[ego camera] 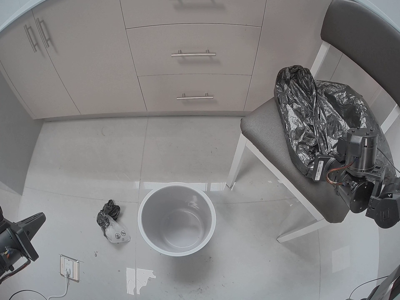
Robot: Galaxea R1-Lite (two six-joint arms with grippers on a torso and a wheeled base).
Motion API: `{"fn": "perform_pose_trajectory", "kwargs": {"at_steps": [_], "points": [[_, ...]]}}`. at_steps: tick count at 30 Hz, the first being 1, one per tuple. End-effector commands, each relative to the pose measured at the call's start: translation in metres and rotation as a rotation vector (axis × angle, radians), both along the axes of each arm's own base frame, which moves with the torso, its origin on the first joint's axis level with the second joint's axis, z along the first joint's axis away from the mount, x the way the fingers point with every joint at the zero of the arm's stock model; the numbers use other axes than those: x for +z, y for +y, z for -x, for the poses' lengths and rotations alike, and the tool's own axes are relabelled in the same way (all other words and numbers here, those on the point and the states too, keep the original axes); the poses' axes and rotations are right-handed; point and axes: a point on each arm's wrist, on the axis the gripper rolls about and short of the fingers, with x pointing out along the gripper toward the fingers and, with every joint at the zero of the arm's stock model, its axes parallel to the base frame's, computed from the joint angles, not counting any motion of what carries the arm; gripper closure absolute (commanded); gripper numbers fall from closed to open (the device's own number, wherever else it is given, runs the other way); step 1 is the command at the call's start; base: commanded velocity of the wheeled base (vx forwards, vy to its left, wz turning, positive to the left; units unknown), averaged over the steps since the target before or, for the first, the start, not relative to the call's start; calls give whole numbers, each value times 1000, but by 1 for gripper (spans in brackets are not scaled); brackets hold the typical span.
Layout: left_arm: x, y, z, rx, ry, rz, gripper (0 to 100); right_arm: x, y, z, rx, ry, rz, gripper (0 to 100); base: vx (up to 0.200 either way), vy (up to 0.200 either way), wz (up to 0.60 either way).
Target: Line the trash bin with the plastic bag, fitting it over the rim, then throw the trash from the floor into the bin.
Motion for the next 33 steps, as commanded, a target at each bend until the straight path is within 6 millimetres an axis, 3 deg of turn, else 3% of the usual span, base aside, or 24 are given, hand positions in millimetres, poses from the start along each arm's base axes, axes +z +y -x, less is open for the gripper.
{"fn": "perform_pose_trajectory", "kwargs": {"at_steps": [1,10,12,14,16,18,21,27,29,33], "points": [[0,0,0,-2,-2,1,100,-3,1,3,6,5,-19,100,0,0,0],[1,0,0,-1,-15,4,100,2,7,5,79,-22,-220,100,0,0,0],[2,0,0,-4,-27,5,100,9,7,9,157,-26,-342,100,0,0,0],[2,-1,-1,-17,-33,11,100,15,3,18,350,36,-578,100,0,0,0],[1,-1,0,-50,-27,30,100,16,0,22,417,79,-649,100,0,0,0],[1,-2,1,-91,-16,85,100,11,-28,31,623,241,-862,100,0,0,0],[4,-5,1,-174,10,202,100,6,-44,33,693,298,-918,100,0,0,0],[21,-9,-1,-320,64,420,100,10,-51,51,813,319,-934,100,0,0,0],[25,-12,-4,-403,115,497,100,21,-52,73,959,314,-929,100,0,0,0],[24,-14,-8,-527,179,536,100,41,-52,93,1127,274,-903,100,0,0,0]]}}
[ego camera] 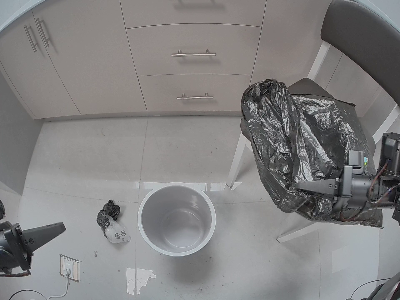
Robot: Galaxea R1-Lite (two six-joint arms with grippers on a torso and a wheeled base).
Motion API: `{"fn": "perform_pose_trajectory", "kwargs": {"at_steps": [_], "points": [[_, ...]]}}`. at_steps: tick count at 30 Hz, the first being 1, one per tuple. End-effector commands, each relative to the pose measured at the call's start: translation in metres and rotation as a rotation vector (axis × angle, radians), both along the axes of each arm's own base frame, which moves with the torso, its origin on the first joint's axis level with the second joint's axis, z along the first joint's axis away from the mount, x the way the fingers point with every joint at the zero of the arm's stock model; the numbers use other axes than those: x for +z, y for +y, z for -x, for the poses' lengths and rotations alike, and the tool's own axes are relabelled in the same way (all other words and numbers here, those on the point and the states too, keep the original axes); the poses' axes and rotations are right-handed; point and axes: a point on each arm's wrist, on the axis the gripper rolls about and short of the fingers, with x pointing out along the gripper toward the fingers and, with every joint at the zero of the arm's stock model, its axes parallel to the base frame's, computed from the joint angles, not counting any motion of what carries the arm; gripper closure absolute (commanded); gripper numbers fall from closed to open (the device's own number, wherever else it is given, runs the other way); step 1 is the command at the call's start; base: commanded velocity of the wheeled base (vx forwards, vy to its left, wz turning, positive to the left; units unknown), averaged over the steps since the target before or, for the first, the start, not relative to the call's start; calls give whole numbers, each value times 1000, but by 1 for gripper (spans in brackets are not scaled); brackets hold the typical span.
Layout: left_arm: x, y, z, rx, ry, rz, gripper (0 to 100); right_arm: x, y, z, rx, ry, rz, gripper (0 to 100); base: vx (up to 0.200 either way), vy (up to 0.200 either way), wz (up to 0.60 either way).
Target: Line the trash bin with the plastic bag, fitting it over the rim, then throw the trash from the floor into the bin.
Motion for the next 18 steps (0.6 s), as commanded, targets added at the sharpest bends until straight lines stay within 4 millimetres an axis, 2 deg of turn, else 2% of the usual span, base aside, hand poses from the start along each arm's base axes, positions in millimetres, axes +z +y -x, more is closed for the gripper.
{"fn": "perform_pose_trajectory", "kwargs": {"at_steps": [1,6,9,18], "points": [[9,-5,-10,-191,103,132,100,33,-18,53,150,-128,-101,100,0,0,0],[8,-7,-10,-286,125,152,100,41,-13,60,196,-158,-112,100,0,0,0],[9,-8,-15,-284,137,151,100,42,-8,64,231,-163,-115,100,0,0,0],[5,-11,-36,-279,223,153,100,69,-3,61,250,-202,-134,100,0,0,0]]}}
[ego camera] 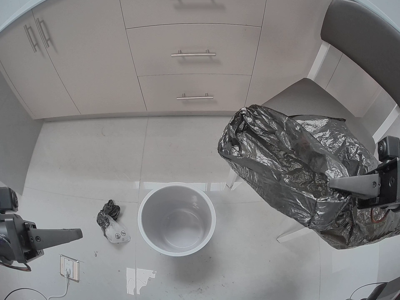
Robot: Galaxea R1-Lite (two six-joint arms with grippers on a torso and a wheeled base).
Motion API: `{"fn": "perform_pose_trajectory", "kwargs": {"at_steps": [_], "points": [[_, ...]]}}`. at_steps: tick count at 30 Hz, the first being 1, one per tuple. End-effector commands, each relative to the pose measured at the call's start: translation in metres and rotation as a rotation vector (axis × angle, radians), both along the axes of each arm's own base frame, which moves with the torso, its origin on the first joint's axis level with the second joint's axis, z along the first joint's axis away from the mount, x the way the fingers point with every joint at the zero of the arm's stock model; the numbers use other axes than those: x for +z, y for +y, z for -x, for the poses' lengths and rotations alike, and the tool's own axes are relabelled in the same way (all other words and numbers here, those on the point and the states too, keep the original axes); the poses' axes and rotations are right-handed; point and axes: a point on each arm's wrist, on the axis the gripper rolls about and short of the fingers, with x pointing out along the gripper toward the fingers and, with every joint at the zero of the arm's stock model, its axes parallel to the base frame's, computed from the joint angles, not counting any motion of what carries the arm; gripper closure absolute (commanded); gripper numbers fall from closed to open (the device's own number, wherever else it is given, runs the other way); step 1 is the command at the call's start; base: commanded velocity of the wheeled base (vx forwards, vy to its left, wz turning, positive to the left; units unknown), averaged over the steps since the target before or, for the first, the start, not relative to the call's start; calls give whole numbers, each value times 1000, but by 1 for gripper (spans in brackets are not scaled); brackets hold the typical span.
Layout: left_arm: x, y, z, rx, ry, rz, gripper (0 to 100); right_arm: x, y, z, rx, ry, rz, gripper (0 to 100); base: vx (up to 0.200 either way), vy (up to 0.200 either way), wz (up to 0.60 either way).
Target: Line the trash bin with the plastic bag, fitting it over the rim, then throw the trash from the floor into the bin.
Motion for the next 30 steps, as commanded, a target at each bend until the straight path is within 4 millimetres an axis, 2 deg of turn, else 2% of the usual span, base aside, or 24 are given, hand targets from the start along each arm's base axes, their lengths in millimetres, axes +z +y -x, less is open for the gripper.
{"fn": "perform_pose_trajectory", "kwargs": {"at_steps": [1,7,8,13,21,24,25,26,30], "points": [[-5,-3,-17,-10,70,-8,100,20,1,1,8,-27,-12,100,0,0,0],[-8,-10,-29,-59,84,-13,100,30,5,1,26,-11,3,100,0,0,0],[-8,-11,-30,-64,83,-13,0,30,5,0,24,-11,6,100,0,0,0],[-8,-13,-39,-71,78,-12,0,30,3,2,19,-11,8,100,0,0,0],[-20,-19,-70,-75,96,-22,0,38,-1,22,42,-36,-1,100,0,0,0],[-32,-27,-93,-91,122,-28,0,47,-4,33,56,-54,-9,100,0,0,0],[-33,-27,-95,-91,124,-29,0,48,-4,33,56,-54,-9,100,0,0,0],[-41,-33,-109,-105,126,-29,0,55,-6,39,62,-47,-6,100,0,0,0],[-52,-48,-128,-145,100,-21,0,70,-6,51,100,-34,1,100,0,0,0]]}}
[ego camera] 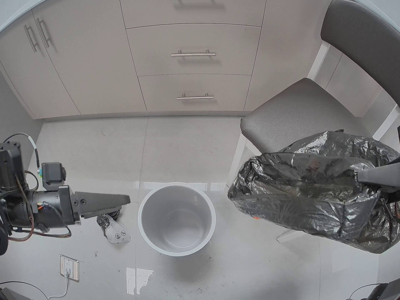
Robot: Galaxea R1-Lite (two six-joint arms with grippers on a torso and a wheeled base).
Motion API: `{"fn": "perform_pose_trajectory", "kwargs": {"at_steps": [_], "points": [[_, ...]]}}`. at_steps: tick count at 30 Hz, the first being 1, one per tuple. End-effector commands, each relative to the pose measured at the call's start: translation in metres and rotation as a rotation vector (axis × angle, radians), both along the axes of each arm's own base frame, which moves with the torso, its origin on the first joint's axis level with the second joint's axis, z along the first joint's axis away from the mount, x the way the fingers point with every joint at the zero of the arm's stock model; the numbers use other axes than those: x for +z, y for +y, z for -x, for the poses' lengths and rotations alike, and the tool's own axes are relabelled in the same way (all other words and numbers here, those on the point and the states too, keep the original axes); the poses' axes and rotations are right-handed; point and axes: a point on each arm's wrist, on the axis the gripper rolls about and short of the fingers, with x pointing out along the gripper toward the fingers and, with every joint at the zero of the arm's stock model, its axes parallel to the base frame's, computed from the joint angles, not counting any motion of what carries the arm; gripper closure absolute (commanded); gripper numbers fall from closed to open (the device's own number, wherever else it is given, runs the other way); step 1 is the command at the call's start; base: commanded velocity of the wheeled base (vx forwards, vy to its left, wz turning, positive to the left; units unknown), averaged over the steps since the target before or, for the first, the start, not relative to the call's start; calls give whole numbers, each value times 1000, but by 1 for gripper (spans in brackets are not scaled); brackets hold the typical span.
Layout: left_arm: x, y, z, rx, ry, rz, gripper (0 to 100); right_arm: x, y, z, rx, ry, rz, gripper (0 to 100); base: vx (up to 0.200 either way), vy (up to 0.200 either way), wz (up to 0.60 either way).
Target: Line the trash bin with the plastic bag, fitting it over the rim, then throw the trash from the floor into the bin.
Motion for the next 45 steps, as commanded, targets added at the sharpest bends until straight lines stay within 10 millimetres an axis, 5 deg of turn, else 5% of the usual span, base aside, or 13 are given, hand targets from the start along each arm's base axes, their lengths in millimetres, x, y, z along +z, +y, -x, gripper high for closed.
{"fn": "perform_pose_trajectory", "kwargs": {"at_steps": [1,9,22,31,38,45], "points": [[-32,-25,-38,-68,71,-12,0,31,-4,25,55,-56,-19,100,0,0,0],[-54,-73,-55,-221,103,-40,0,52,3,24,106,-76,4,100,0,0,0],[-79,-106,-100,-243,81,-29,0,54,15,16,159,-49,25,100,0,0,0],[-50,-119,-131,-207,60,77,0,51,18,12,159,-33,34,100,0,0,0],[-42,-121,-132,-211,24,102,0,49,18,13,164,-29,36,100,0,0,0],[-46,-154,-109,-324,36,93,0,51,17,16,173,-43,30,100,0,0,0]]}}
